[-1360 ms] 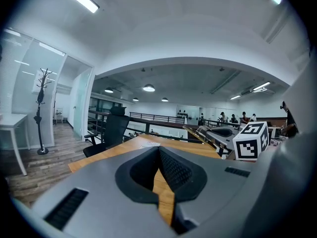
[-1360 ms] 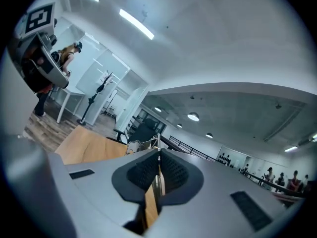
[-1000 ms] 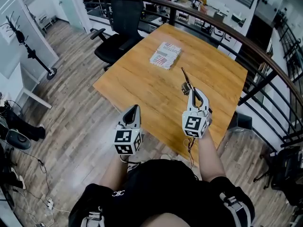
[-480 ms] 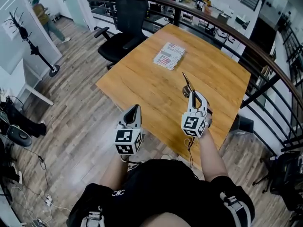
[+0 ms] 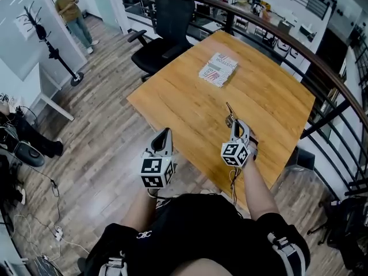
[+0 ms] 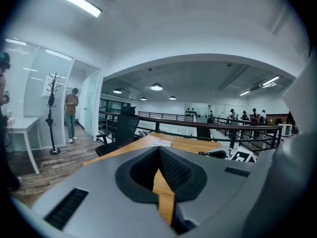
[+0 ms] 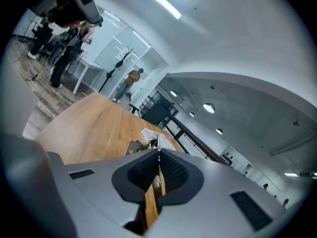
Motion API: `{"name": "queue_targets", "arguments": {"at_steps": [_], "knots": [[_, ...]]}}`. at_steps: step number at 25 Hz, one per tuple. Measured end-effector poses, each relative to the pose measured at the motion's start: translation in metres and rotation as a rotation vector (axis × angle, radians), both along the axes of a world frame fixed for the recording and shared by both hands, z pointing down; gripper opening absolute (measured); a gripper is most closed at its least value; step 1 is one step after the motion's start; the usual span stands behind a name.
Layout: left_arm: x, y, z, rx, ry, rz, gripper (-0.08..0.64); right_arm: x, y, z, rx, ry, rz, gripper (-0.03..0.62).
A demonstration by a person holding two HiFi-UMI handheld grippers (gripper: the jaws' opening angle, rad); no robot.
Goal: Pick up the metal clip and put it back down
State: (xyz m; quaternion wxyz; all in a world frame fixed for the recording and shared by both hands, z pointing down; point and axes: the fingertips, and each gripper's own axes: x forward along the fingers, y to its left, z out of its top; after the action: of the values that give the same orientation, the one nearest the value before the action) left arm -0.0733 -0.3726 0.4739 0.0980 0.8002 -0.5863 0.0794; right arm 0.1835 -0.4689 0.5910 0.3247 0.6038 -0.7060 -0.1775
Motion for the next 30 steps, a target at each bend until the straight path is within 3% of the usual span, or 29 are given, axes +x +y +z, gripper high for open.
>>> {"name": "queue_targets", "arguments": {"at_steps": [5,16,25,28,30], "knots": [[-0.006,0.005,0.004,-0.013,-0.010,-0.015,0.012,0.001,-0.004,0.047,-0.078,0.038,0.053,0.025],[-0.018,0.008,0.004,-0.021,-0.017,-0.033,0.012,-0.008,-0.004,0.110,-0.211,0.158,0.053,0.025],[-0.021,0.012,0.009,-0.027,-0.018,-0.036,0.012,-0.002,0.014,0.154,-0.342,0.132,0.067,0.033],[-0.021,0.012,0.009,-0.031,-0.016,-0.035,0.012,-0.007,0.019,0.165,-0.419,0.070,0.052,0.061],[-0.018,0.013,0.009,-0.031,-0.015,-0.029,0.012,-0.010,0.022,0.170,-0.471,0.004,0.048,0.120]]}}
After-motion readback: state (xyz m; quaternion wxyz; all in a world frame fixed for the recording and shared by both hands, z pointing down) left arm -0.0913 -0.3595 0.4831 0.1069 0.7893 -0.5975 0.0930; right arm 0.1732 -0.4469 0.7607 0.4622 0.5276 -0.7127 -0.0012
